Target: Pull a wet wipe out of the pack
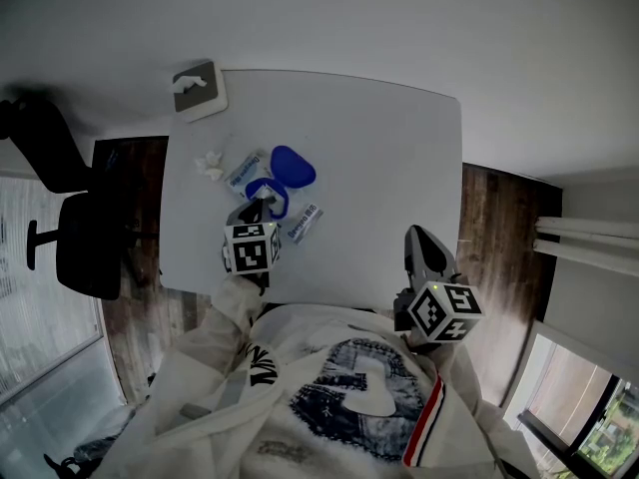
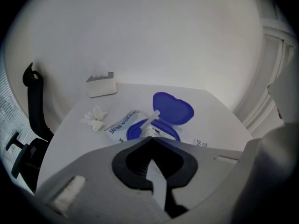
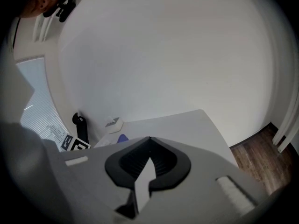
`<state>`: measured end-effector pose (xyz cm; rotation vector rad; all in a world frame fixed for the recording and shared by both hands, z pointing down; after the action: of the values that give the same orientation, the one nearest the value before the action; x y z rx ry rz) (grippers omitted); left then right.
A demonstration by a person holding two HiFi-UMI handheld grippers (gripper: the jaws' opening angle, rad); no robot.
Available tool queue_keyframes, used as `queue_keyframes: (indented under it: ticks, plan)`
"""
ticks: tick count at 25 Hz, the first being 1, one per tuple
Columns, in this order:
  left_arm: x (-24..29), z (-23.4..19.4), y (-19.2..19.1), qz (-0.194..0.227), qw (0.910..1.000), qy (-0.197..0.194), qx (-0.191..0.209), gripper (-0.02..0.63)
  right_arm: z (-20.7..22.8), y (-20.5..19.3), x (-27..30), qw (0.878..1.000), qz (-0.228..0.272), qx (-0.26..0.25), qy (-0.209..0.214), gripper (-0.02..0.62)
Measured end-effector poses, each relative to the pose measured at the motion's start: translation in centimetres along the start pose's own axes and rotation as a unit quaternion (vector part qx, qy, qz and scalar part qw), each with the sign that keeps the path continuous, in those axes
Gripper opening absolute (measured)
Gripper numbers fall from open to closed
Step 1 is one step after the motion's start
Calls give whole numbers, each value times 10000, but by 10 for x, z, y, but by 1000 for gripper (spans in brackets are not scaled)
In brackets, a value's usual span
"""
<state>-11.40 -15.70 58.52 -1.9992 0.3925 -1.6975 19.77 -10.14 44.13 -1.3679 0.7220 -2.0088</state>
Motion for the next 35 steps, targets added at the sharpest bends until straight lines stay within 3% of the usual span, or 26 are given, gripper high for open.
queue_keyframes:
  ticks: [17, 25, 35]
  plan:
    - [-27, 16, 8, 396, 9991, 57, -156, 3, 14, -4, -7, 9995, -13, -93, 291, 6]
    - [-59, 27, 12, 682, 9973, 217, -177, 3, 17, -11, -8, 9979, -49, -73, 644, 6]
    - [-110, 38, 18, 1182, 9929, 13, 136, 3, -10, -18, -9, 9956, 190, -2, 920, 6]
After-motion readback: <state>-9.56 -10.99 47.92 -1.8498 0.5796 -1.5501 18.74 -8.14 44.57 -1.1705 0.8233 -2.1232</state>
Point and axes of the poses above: the fingertips, and each gripper's own axes: x forward along the fingers, z to its right, y out of its top, the point moved 4 cm from there along -x, backward along the fingers, and after that the axes turned 4 degrees about -z, right-handed, at the moved point
